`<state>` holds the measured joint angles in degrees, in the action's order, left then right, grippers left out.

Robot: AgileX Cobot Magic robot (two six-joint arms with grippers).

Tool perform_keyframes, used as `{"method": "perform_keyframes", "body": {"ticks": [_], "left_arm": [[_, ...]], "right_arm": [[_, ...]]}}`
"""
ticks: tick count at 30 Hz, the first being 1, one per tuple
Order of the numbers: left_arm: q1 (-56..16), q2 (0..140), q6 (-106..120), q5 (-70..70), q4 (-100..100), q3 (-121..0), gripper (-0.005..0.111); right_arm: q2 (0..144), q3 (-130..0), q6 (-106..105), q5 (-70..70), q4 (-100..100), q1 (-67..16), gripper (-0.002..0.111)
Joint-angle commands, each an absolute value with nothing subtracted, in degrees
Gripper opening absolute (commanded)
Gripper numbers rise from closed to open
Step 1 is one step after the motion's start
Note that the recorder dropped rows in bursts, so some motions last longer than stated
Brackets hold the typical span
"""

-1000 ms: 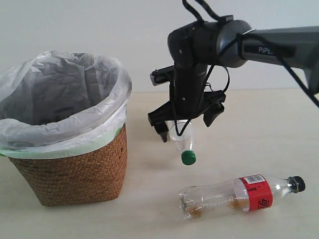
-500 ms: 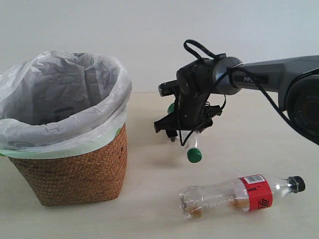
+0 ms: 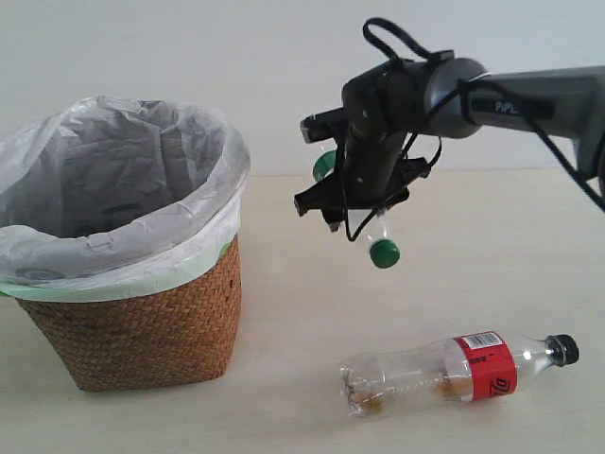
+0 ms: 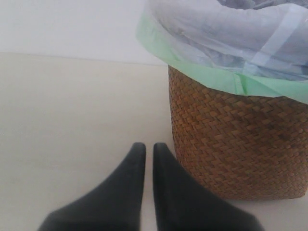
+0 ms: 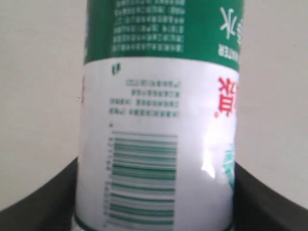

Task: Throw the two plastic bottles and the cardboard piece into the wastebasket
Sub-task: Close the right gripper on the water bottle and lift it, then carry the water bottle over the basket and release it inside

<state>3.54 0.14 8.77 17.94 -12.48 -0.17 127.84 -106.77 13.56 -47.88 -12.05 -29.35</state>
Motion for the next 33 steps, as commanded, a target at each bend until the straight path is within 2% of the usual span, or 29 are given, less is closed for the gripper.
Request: {"method": "perform_keyframes", "body": {"ticks": [1,6,14,22,25,27,30,32,33], "left_arm": [[3.7,0.0,8.3,17.8,-12.4,0.0,0.006],[3.7,0.0,8.3,17.8,-12.4,0.0,0.006],[3.7,0.0,8.3,17.8,-12.4,0.0,0.006],[3.7,0.0,8.3,17.8,-12.4,0.0,0.006],[3.7,0.0,8.3,17.8,-12.4,0.0,0.006],[3.7,0.0,8.3,17.8,-12.4,0.0,0.006],[3.7,0.0,8.3,17.8,-12.4,0.0,0.006],[3.7,0.0,8.3,17.8,-12.4,0.0,0.006],[3.7,0.0,8.3,17.8,-12.4,0.0,0.006]], "right_arm": [[122.3,-106.9,13.2,-51.2,-17.4,-29.1,0.016],[115.8,-106.9,23.0,-59.2,-32.3,-29.1,0.016],[107.3,-106.9,24.7,-66.3,-45.4,-29.1,0.016],[105.9,-106.9,25.5,-70.0,-47.8,-29.1,0.016],[105.9,-106.9,25.8,-70.0,-42.5,-29.1,0.015],[105.9,-107.0,23.2,-70.0,-35.3,-29.1,0.011],[105.9,-112.5,9.8,-68.9,-11.3,-29.1,0.0],[105.9,-117.5,2.9,-67.0,8.9,-29.1,0.005],[105.9,-119.8,-1.0,-65.1,20.5,-29.1,0.012]]}}
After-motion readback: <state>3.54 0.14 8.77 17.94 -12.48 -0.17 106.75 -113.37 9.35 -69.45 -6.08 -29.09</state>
